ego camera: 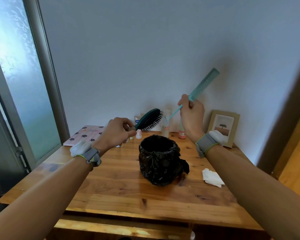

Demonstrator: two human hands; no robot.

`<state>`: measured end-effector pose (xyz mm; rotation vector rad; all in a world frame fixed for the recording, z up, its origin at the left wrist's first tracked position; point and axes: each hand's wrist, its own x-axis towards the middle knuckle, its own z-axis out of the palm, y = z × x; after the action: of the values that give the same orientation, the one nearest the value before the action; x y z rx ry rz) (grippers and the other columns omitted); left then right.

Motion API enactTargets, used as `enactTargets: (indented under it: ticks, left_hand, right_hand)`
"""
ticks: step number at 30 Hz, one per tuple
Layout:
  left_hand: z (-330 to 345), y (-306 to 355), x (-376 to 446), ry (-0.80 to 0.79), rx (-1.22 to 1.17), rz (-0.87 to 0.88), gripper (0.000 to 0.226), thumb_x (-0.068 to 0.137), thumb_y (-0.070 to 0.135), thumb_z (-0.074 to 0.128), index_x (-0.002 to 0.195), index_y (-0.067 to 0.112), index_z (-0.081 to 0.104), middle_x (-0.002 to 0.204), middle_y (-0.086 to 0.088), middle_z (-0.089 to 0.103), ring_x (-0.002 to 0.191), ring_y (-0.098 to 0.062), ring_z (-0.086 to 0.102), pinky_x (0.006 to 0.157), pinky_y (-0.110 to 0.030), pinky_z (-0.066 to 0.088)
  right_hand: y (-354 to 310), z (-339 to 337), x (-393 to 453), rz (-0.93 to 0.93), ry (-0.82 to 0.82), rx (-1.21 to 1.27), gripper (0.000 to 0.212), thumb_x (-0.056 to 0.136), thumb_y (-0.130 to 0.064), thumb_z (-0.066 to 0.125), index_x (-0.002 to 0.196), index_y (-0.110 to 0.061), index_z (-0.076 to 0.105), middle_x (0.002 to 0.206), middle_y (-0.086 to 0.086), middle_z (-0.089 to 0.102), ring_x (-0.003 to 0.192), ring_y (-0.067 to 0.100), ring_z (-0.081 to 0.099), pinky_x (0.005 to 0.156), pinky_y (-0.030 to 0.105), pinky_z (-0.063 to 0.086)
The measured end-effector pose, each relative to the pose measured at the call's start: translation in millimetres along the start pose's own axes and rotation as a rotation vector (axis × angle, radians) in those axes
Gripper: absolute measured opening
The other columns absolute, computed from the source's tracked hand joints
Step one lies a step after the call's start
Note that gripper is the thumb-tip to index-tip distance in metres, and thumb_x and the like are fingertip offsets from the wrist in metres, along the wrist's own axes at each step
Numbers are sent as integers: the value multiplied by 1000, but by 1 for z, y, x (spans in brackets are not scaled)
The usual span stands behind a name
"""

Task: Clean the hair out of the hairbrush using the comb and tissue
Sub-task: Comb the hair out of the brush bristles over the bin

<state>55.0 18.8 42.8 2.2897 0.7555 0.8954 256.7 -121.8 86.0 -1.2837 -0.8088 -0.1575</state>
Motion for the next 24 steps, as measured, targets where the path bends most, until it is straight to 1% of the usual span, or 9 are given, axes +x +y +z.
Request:
enactTargets:
  ticks: [3, 7, 10, 12, 14, 17, 20, 22, 24]
  left_hand:
    - [1, 0, 0, -8, -1, 2, 14, 77, 17, 76, 87, 21, 66, 78, -3, 71, 39, -12, 59, 45, -40, 55]
    - [2, 0, -2, -27, 33, 23, 14, 77, 20, 76, 87, 21, 67, 81, -2, 70, 43, -19, 63, 44, -32, 53]
    - [0, -4, -4, -26, 42, 23, 13, 78, 18, 77, 86, 20, 68, 80, -1, 71, 48, -26, 66, 53, -39, 58]
    - [-1, -7, -5, -1, 29, 15, 14, 78, 18, 78, 87, 20, 67, 80, -1, 71, 45, -23, 65, 53, -41, 59]
    - [-1, -7, -5, 12, 27, 21, 15, 78, 19, 78, 87, 22, 67, 81, -1, 71, 42, -18, 63, 51, -42, 58]
    - [-2, -3, -4, 25, 18, 35, 16, 76, 18, 78, 84, 25, 66, 79, -1, 71, 40, -16, 63, 51, -44, 59]
    - [-1, 0, -2, 41, 27, 44, 17, 77, 20, 78, 85, 26, 65, 78, 1, 72, 40, -14, 63, 45, -30, 54]
    - [-1, 0, 0, 37, 26, 44, 17, 77, 20, 78, 85, 27, 65, 78, 1, 72, 40, -14, 63, 42, -19, 47]
    - [0, 0, 1, 33, 29, 40, 16, 77, 20, 77, 87, 25, 65, 78, 2, 72, 41, -14, 63, 43, -18, 46]
  right_hand:
    - [-3, 7, 7, -46, -11, -65, 28, 95, -27, 50, 69, -22, 57, 56, -5, 58, 56, 23, 56, 64, 42, 51]
    - [3, 14, 8, 7, -173, -145, 23, 95, -28, 54, 72, -27, 57, 61, 2, 63, 45, 11, 56, 53, 31, 49]
    - [9, 14, 7, 11, -219, -208, 24, 96, -25, 55, 74, -17, 60, 58, 1, 61, 39, 5, 52, 47, 25, 46]
    - [11, 12, 7, 34, -210, -204, 23, 96, -24, 55, 76, -15, 60, 59, 2, 61, 38, 3, 51, 42, 20, 44]
    - [12, 12, 4, 70, -248, -189, 20, 96, -23, 56, 77, -18, 61, 63, 5, 65, 40, 6, 54, 40, 20, 45]
    - [17, 13, -6, 64, -398, -228, 18, 96, -22, 58, 79, -19, 63, 69, 9, 70, 48, 17, 62, 46, 26, 51]
    - [25, 9, -17, 84, -543, -275, 17, 96, -23, 59, 85, -12, 67, 70, 7, 72, 57, 28, 66, 52, 36, 56]
    - [30, 4, -22, 62, -661, -361, 17, 95, -24, 60, 90, -10, 68, 69, 3, 72, 56, 25, 65, 51, 30, 53]
    - [34, -2, -24, 26, -785, -462, 17, 94, -24, 62, 85, -11, 69, 67, -1, 69, 51, 15, 60, 50, 21, 47]
